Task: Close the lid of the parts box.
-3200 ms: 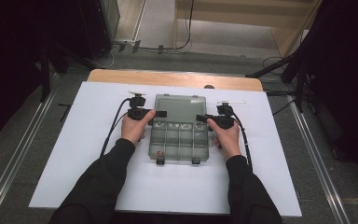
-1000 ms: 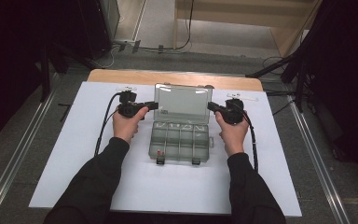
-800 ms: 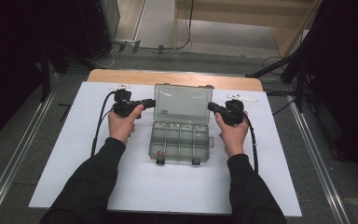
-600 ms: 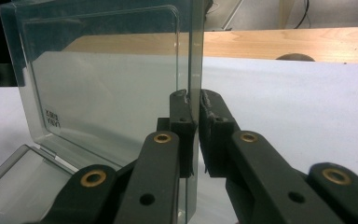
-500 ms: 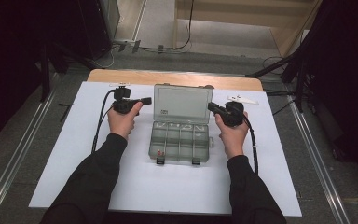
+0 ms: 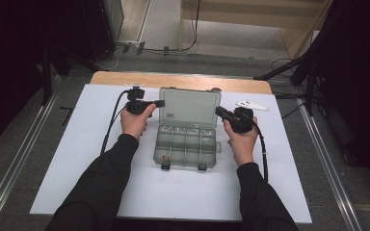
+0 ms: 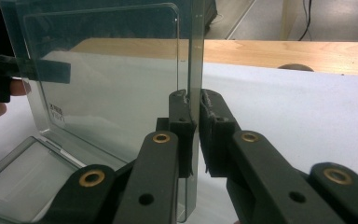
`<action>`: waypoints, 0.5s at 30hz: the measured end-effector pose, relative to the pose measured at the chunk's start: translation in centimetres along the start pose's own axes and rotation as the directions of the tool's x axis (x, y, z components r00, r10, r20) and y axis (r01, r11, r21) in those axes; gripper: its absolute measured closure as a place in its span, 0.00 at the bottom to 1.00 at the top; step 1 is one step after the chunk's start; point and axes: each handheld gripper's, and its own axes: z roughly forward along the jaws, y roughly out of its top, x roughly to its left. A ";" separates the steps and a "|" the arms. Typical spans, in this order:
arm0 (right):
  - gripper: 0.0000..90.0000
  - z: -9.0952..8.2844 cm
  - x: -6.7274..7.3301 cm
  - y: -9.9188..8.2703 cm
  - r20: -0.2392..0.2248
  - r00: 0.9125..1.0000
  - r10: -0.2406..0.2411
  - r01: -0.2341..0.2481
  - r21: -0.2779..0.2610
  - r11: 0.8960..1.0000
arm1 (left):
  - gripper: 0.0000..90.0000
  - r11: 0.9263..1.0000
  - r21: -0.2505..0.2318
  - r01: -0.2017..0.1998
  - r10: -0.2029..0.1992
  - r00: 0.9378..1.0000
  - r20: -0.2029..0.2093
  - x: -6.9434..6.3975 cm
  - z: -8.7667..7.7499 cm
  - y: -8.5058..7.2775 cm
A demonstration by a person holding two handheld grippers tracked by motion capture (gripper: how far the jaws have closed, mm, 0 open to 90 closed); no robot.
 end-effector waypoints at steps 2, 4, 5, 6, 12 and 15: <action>0.94 -0.1 0.0 -0.1 -0.003 1.000 -0.003 0.003 -0.007 1.000 | 1.00 1.000 -0.002 0.003 -0.003 1.000 0.015 0.1 -0.1 0.0; 0.94 -0.2 0.2 -0.2 0.008 1.000 -0.015 0.015 -0.013 1.000 | 1.00 1.000 0.002 -0.008 0.008 1.000 0.017 0.0 -0.2 0.0; 0.94 -0.3 0.3 -0.2 0.010 1.000 -0.020 0.020 -0.014 1.000 | 1.00 1.000 -0.002 -0.012 0.012 1.000 0.022 0.0 -0.2 0.0; 0.94 -0.4 0.4 -0.2 0.013 1.000 -0.024 0.024 -0.017 1.000 | 1.00 1.000 -0.004 -0.012 0.012 1.000 0.026 0.0 -0.2 0.0; 0.93 -0.9 0.8 -0.5 0.015 0.999 -0.041 0.041 -0.028 0.999 | 1.00 1.000 -0.004 -0.017 0.017 0.999 0.045 -0.3 -0.1 0.0; 0.93 -1.0 0.8 -0.6 0.009 0.999 -0.036 0.036 -0.027 0.999 | 1.00 1.000 0.006 -0.026 0.025 0.999 0.040 -0.5 0.0 -0.1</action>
